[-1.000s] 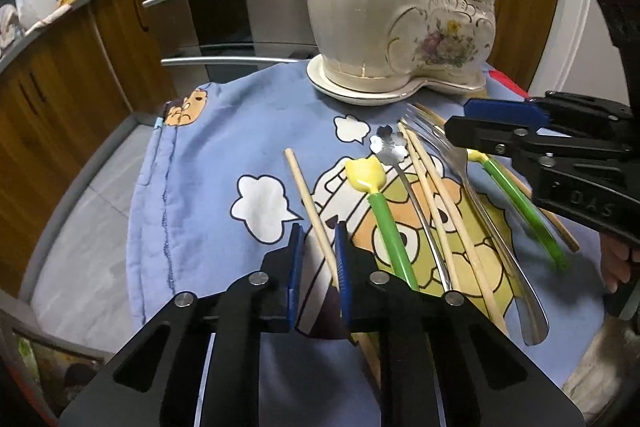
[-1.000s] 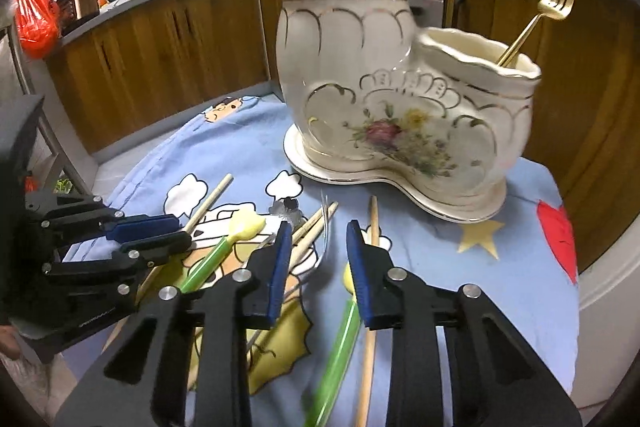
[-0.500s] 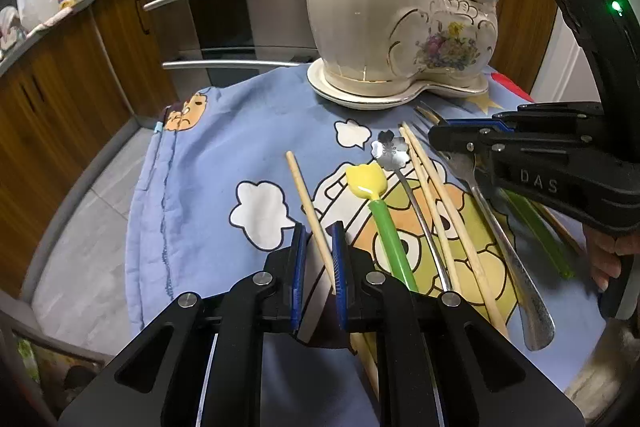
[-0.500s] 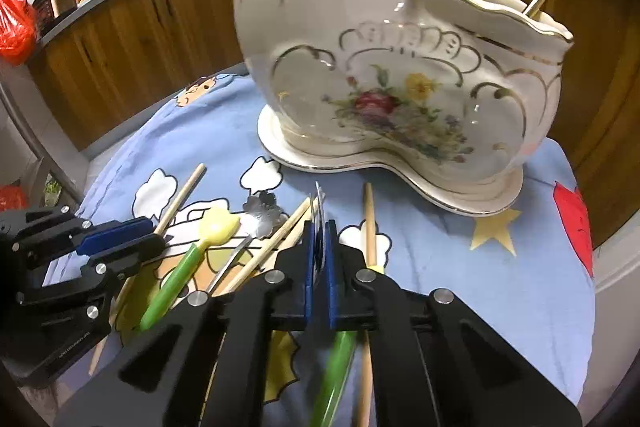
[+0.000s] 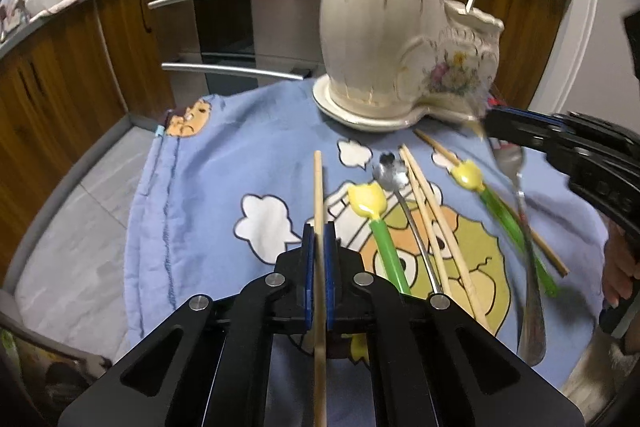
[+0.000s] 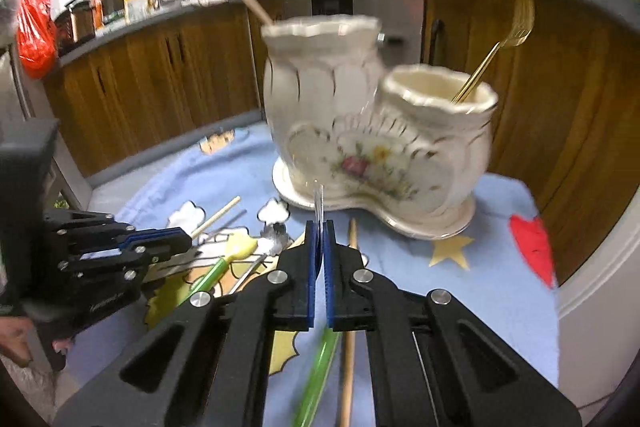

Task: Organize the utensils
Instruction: 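Grasp another wooden chopstick with the left tool while the right tool grasps a silver fork, then lift the chopstick to the tall cup with left tool while right carries fork to short cup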

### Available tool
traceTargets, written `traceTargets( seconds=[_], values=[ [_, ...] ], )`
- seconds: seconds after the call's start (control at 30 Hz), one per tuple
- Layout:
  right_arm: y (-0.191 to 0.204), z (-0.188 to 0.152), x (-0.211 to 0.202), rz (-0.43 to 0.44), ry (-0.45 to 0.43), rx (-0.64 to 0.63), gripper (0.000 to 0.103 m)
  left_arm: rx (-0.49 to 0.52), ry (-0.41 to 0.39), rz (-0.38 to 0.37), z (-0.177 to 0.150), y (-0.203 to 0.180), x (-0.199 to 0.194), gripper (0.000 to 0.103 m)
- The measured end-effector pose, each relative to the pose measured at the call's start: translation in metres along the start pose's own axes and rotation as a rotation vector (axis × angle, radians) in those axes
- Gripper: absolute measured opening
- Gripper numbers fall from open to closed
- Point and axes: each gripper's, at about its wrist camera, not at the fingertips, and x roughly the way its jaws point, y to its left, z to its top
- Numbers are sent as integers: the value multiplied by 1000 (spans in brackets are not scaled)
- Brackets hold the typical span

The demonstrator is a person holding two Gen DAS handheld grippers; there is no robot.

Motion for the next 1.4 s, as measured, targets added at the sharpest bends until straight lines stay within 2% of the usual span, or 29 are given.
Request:
traceTargets(
  seconds=[0.13, 0.33, 0.5, 0.63, 0.8, 1.03, 1.27, 1.4],
  values=[
    [-2, 3, -30, -6, -107, -9, 2, -28, -65, -23, 4, 5, -9, 5],
    [5, 12, -60, -85, -296, -60, 2, -48, -154, -41, 8, 6, -22, 5],
    [2, 23, -78, -136, -397, -64, 2, -51, -239, -41, 10, 6, -36, 5],
    [-6, 41, -86, -147, -448, -48, 2, -57, -355, -64, 13, 5, -55, 5],
    [-16, 64, -95, -168, -519, -42, 2, -65, -455, -78, 16, 1, -72, 5],
    [-41, 95, -101, -172, -613, -8, 2, -23, -523, -87, 32, -17, -79, 5],
    [-68, 116, -93, -226, -684, 10, 2, -31, -588, -124, 76, -25, -79, 5],
    [-86, 119, -79, -259, -665, 25, 2, -23, -627, -121, 111, -33, -72, 5]
  ],
)
